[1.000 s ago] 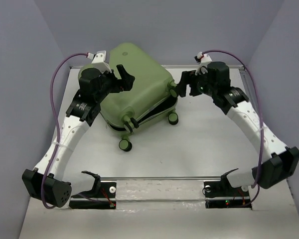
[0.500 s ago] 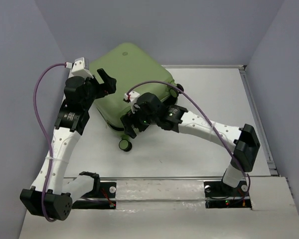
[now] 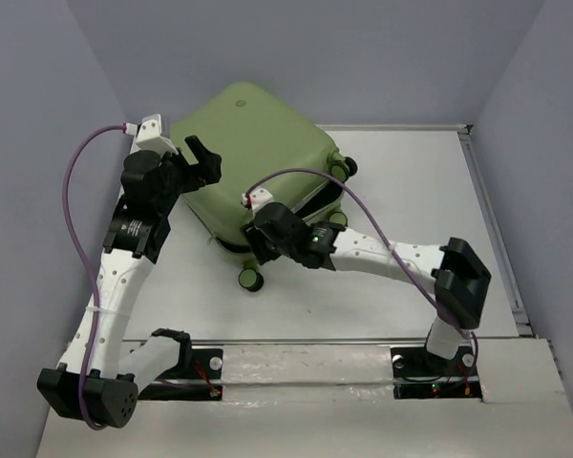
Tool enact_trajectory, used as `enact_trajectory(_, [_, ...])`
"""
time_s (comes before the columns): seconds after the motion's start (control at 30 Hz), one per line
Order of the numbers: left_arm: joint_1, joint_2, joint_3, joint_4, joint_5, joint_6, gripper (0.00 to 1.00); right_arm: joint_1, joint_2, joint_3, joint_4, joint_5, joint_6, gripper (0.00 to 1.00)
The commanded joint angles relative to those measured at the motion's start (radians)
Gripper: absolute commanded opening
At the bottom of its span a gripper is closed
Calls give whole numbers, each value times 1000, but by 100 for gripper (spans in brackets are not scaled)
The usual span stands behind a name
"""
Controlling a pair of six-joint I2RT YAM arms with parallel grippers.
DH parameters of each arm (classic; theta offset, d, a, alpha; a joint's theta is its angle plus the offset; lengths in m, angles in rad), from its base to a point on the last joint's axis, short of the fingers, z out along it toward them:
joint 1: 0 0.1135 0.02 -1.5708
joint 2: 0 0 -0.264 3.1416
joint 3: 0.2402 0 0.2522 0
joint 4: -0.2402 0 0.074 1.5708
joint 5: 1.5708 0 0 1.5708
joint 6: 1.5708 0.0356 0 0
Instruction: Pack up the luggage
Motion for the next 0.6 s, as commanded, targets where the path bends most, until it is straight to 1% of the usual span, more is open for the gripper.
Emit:
enact_trajectory(0.0, [8, -22, -10, 10, -1, 33, 99, -3, -306, -261, -34, 206, 42, 7])
enact_trajectory(0.03, [8, -21, -14, 7, 0, 35, 99, -12, -432, -377, -39, 217, 56, 7])
enact_trajectory(0.13, [8, -29, -37, 8, -6, 32, 99, -54, -615, -513, -101, 231, 127, 7])
enact_trajectory(0.17, [8, -30, -45, 13, -11, 29, 99, -90, -722, -550, -114, 227, 142, 7])
enact_trajectory(0.2, [8, -33, -54, 16, -15, 24, 99, -110, -767, -606, -133, 223, 153, 7])
enact_trajectory(0.23, [8, -33, -59, 19, -21, 23, 99, -146, -836, -625, -146, 217, 182, 14])
enact_trajectory(0.27, [8, -32, -62, 19, -21, 21, 99, -146, -836, -639, -157, 221, 194, 29])
enact_trajectory(0.3, [10, -27, -65, 16, -35, 21, 99, -181, -883, -648, -169, 224, 203, 50])
enact_trajectory(0.33, [10, -22, -69, 13, -44, 22, 99, -198, -900, -656, -173, 215, 208, 79])
enact_trajectory(0.37, [10, -16, -72, 8, -93, 21, 99, -235, -931, -650, -192, 215, 213, 87])
enact_trajectory(0.43, [10, 5, -77, 13, -145, 21, 99, -264, -962, -619, -201, 226, 222, 94])
enact_trajectory(0.5, [16, 37, -65, 11, -175, 18, 99, -290, -983, -595, -204, 220, 216, 95])
enact_trajectory(0.57, [31, 97, -50, 23, -161, -5, 99, -325, -991, -555, -222, 215, 207, 95])
